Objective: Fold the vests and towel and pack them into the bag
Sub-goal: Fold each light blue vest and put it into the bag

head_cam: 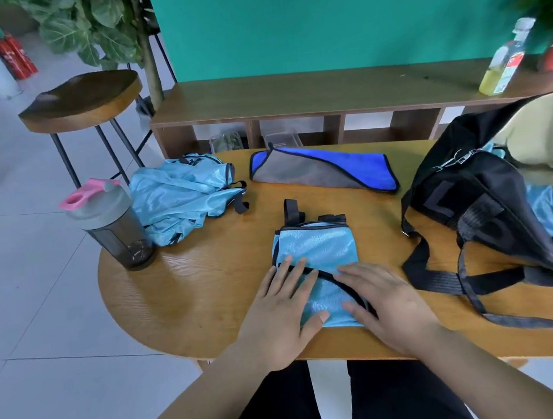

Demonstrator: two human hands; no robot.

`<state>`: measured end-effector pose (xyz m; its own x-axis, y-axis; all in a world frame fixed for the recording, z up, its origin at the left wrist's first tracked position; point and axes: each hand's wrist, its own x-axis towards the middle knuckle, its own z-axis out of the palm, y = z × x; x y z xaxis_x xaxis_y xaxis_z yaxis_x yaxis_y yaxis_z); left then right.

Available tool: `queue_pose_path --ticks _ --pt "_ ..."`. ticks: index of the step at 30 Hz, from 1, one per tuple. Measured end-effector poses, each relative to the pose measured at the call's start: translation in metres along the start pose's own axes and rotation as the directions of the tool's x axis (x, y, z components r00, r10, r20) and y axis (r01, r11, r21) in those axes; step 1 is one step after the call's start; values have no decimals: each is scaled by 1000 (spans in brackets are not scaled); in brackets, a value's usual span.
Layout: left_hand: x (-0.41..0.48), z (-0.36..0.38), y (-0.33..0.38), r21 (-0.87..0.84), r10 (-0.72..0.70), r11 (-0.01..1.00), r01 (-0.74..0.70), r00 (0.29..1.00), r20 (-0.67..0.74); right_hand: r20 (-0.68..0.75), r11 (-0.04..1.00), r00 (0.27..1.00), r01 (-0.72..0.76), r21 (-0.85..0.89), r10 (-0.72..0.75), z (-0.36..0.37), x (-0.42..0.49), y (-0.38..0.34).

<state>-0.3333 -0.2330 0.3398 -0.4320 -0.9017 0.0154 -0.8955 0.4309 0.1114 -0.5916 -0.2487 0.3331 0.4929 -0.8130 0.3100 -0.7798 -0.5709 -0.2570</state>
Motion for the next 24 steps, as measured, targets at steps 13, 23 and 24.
queue_pose_path --ticks 13,23,24 --pt "-10 -5 -3 -159 59 984 -79 990 -128 -206 994 978 12 113 11 5 -13 2" --pt "-8 0 -14 -392 -19 915 -94 961 -276 -50 981 994 -88 174 98 -8 -13 -5" --pt "-8 -1 -14 -427 -42 900 -88 957 -287 -59 975 992 -98 198 112 -8 -12 -4"
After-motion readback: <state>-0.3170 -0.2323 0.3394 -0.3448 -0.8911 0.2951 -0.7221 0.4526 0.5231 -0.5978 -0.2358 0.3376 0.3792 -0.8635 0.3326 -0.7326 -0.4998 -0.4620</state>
